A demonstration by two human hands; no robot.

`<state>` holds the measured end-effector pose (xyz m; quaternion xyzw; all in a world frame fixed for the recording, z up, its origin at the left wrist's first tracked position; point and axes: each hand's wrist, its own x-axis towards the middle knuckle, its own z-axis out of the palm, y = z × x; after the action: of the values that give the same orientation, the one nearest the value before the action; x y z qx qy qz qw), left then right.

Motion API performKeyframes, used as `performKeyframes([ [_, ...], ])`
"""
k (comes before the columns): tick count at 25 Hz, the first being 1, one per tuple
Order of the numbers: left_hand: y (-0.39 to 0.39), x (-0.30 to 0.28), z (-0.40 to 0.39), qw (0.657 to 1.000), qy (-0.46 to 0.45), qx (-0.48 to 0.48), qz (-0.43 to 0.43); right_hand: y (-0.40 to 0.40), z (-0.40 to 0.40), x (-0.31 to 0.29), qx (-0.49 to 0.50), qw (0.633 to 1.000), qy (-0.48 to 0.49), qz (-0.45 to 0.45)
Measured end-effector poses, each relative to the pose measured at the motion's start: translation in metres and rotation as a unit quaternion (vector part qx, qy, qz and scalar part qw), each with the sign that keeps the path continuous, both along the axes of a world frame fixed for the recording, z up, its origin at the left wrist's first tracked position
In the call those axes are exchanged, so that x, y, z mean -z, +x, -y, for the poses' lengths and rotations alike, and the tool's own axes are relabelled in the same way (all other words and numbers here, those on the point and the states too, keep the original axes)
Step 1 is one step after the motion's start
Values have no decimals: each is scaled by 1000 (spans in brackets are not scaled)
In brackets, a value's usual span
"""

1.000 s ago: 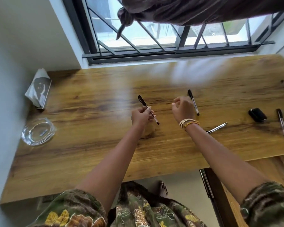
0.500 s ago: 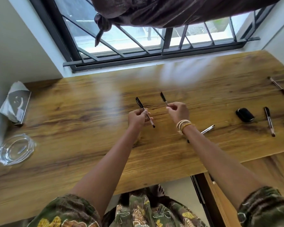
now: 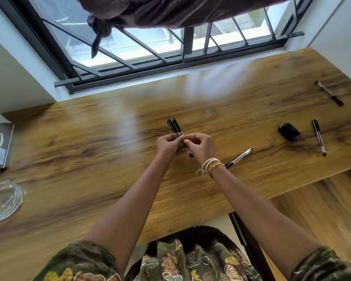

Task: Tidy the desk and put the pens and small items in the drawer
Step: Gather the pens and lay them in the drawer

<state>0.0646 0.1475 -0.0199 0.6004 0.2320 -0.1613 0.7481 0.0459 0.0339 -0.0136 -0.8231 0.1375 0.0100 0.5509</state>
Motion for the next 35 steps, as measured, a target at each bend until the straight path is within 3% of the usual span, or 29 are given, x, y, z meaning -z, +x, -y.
performKeyframes([
  [4, -5, 2, 10, 999, 27, 34, -2, -14, 19, 4, 5, 999, -36, -3],
  [8, -9, -2, 26, 997, 12, 75, -11, -26, 51, -1, 53, 974, -221, 23],
  [13, -14, -3, 44, 993, 20, 118, -13, -35, 104, -14, -1, 935, -343, -95],
  [16, -19, -3, 49, 991, 21, 132, -11, -43, 120, -12, -31, 912, -390, -125],
  [20, -22, -2, 51, 991, 18, 130, -19, -49, 125, -9, -9, 901, -424, -87],
  [22, -24, -1, 52, 991, 23, 133, -18, -47, 121, -4, 19, 925, -372, -71],
  [24, -28, -2, 54, 990, 23, 137, -15, -43, 109, -4, 76, 977, -189, -62],
  [26, -30, -6, 57, 990, 1, 142, -12, -41, 92, -8, 107, 993, -21, -54],
  [27, -31, -9, 59, 990, -14, 143, -11, -41, 85, -8, 107, 993, 7, -44],
  [31, -28, -16, 68, 991, -40, 124, -19, -42, 73, -7, 120, 993, 18, 3],
  [35, -23, -17, 82, 991, -51, 116, -31, -40, 88, -9, 85, 996, -12, -9],
])
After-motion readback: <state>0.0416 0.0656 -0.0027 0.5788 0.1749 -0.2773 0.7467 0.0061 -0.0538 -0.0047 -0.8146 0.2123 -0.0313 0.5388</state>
